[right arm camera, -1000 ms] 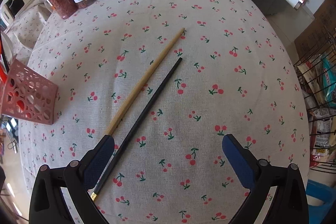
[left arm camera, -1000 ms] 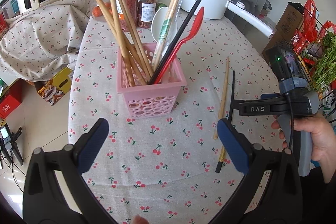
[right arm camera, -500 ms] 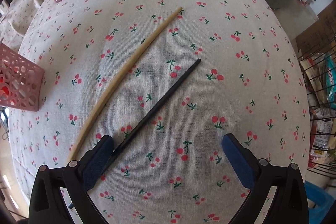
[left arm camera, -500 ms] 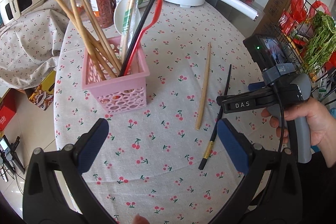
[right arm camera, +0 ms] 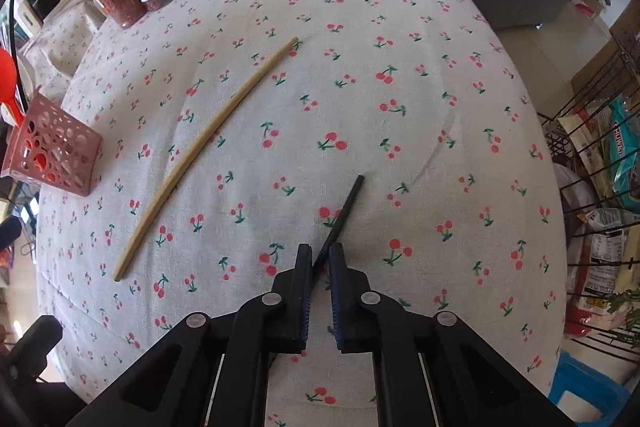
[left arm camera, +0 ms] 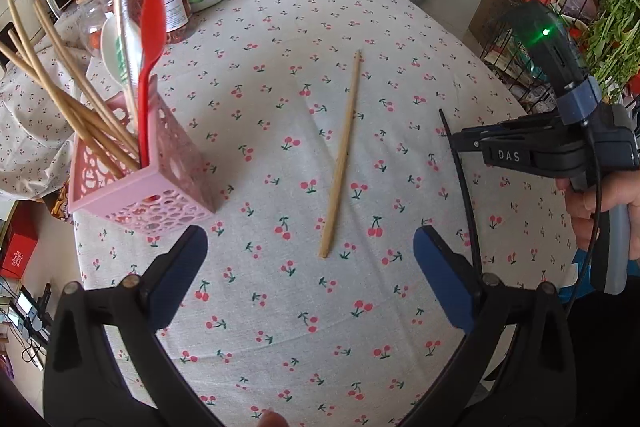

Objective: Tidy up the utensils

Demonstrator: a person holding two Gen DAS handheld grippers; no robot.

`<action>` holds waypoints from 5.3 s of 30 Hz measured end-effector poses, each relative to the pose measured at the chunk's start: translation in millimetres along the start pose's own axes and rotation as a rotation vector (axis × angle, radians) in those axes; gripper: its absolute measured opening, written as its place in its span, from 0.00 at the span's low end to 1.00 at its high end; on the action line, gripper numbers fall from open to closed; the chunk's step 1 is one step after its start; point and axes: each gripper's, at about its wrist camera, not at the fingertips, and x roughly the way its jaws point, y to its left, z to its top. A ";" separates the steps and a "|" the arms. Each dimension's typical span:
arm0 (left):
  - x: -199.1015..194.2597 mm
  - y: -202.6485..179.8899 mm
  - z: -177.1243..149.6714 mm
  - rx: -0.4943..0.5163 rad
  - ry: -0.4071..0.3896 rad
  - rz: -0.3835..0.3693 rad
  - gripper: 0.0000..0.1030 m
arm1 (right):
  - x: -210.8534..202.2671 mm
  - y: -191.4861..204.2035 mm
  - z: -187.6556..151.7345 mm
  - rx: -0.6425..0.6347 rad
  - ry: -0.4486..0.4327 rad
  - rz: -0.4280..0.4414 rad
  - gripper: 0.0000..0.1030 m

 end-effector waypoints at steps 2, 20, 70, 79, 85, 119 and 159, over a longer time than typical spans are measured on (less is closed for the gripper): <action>5.3 -6.5 4.7 -0.003 0.008 -0.005 0.99 | -6.7 -15.8 3.4 0.035 -0.012 0.031 0.08; 90.9 -42.6 99.6 -0.007 0.047 0.005 0.25 | -10.0 -51.4 1.1 0.154 0.080 0.095 0.51; -89.1 58.4 -17.9 -0.114 -0.350 -0.053 0.07 | -80.7 29.8 -23.0 -0.066 -0.224 0.104 0.06; -136.8 81.2 -14.8 -0.175 -0.541 -0.040 0.07 | -157.9 68.4 -29.4 -0.174 -0.503 0.170 0.06; -164.0 102.2 -13.3 -0.237 -0.698 0.038 0.07 | -204.0 89.8 -20.9 -0.216 -0.645 0.224 0.06; -90.3 164.2 -35.5 -0.408 -0.388 0.030 0.80 | -213.5 165.9 6.6 -0.221 -0.697 0.421 0.06; -93.9 85.3 -35.2 -0.315 -0.318 0.174 0.99 | -196.4 82.7 -29.5 -0.084 -0.677 0.160 1.00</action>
